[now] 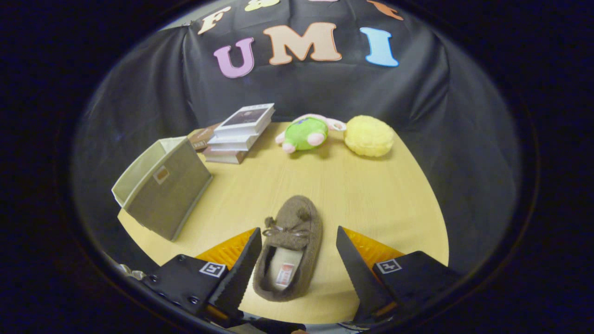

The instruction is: Open the storage box then place both shoes into the box .Put the left shoe in first, then the right shoe, with the right side of both shoes facing outward in a uniform manner.

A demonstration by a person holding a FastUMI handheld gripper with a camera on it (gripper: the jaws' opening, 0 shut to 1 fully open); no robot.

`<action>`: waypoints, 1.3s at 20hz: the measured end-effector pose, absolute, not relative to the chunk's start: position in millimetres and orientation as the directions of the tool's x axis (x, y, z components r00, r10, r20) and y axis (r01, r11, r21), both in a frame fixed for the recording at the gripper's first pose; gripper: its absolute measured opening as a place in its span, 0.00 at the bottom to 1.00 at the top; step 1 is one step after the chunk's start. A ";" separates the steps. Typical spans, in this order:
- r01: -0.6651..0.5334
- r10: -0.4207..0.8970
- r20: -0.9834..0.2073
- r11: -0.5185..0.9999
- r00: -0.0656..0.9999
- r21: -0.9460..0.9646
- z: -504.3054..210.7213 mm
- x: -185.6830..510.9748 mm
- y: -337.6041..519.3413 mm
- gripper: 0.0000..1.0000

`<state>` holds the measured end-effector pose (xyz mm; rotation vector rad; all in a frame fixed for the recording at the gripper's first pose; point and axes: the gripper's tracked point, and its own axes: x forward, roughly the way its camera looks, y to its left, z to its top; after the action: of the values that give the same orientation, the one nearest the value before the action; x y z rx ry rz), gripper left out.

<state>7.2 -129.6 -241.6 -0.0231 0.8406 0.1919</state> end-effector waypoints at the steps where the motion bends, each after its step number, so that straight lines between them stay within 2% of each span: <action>1: -0.187 0.163 -0.762 0.981 0.626 0.055 -251.4 3.3 -131.8 1.00; 4: -0.218 0.162 -0.814 0.975 0.558 0.045 -282.9 -2.9 -134.7 0.99; 11: -0.211 0.168 -0.889 0.974 0.425 0.084 -324.2 -7.9 -135.0 0.89; 14: -0.155 0.210 -0.903 0.974 0.375 0.162 -328.5 -12.3 -128.8 0.64; 18: 0.029 0.163 -0.932 0.983 0.322 0.182 -333.7 -13.0 -144.7 0.31; 21: 0.114 0.168 -0.938 0.971 0.303 0.211 -330.5 -20.2 -145.1 0.07; 26: 0.148 0.187 -0.927 0.958 0.326 0.246 -311.1 -24.5 -136.7 0.07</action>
<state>-24.5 -136.7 -311.1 0.3092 1.2441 0.0265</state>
